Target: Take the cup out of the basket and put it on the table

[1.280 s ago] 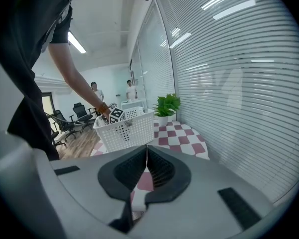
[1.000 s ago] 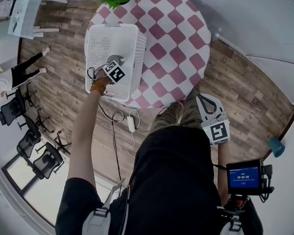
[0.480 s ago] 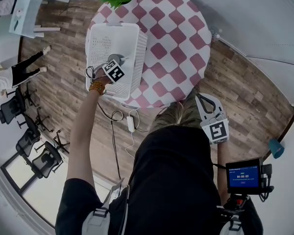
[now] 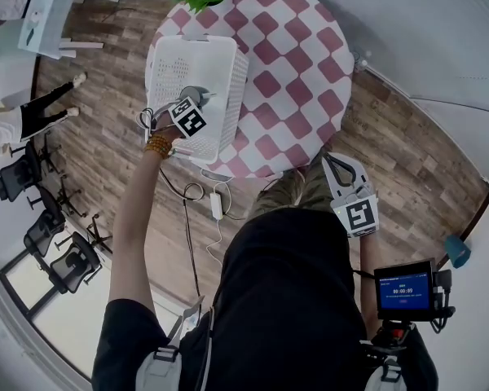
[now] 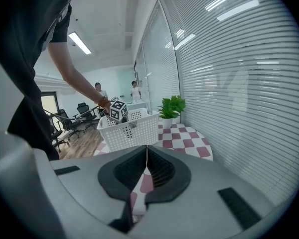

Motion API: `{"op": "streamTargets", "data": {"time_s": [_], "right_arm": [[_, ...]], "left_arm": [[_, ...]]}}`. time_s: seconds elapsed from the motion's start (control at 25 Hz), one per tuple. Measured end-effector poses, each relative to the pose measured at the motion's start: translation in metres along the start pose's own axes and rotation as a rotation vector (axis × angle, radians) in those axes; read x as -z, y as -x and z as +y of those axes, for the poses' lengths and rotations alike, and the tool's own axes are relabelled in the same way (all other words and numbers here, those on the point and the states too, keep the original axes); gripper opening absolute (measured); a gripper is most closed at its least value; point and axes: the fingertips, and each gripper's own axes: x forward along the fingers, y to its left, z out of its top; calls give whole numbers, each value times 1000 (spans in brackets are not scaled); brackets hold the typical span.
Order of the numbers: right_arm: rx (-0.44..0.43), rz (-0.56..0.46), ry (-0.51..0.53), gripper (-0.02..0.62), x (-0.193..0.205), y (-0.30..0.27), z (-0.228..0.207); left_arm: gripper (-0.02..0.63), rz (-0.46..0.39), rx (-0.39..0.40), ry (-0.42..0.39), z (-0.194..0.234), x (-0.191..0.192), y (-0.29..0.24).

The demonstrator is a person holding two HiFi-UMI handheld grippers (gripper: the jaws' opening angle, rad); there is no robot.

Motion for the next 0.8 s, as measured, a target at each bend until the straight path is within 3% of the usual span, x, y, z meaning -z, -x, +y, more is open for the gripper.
{"op": "streamTargets", "data": {"time_s": [0.8], "right_arm": [[-39,-24,29,11,-9,-9,9]], "left_arm": [[31,-70,-98,-72,-5,-7,69]]}}
